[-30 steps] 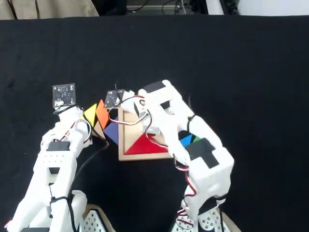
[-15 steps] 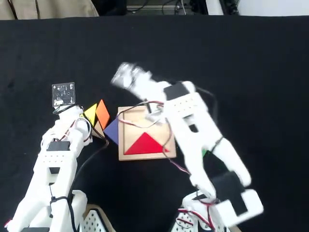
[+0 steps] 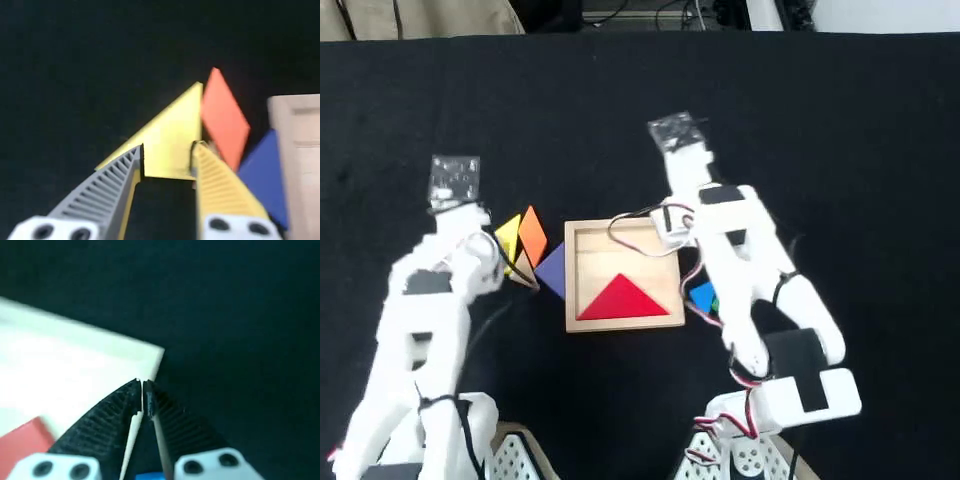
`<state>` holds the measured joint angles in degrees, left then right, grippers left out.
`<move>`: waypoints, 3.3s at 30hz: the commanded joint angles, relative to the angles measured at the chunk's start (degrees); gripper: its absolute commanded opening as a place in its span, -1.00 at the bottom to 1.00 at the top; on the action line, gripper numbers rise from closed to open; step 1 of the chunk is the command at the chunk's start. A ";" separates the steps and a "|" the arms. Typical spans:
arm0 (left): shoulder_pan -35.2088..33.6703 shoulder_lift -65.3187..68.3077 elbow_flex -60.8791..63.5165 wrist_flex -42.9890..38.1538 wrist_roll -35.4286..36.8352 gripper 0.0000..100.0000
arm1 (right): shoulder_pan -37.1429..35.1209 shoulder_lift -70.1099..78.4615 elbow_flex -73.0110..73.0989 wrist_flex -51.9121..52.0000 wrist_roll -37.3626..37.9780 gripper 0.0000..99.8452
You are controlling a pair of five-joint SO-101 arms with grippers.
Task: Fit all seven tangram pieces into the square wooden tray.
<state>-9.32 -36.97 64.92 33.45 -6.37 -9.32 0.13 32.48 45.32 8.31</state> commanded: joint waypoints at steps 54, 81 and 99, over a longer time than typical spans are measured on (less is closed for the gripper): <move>-2.51 57.58 -62.64 37.10 -62.68 -0.29 | 2.64 0.48 1.54 -5.98 2.11 -0.98; -3.21 62.07 -65.80 34.99 -69.36 -0.29 | 2.64 0.48 3.56 -9.93 2.11 -0.98; -2.15 71.47 -74.68 40.62 -69.63 -0.50 | 2.64 0.48 3.56 -10.11 2.11 -0.98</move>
<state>-11.87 33.63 -6.11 71.34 -75.38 -7.30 1.01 36.35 36.44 9.80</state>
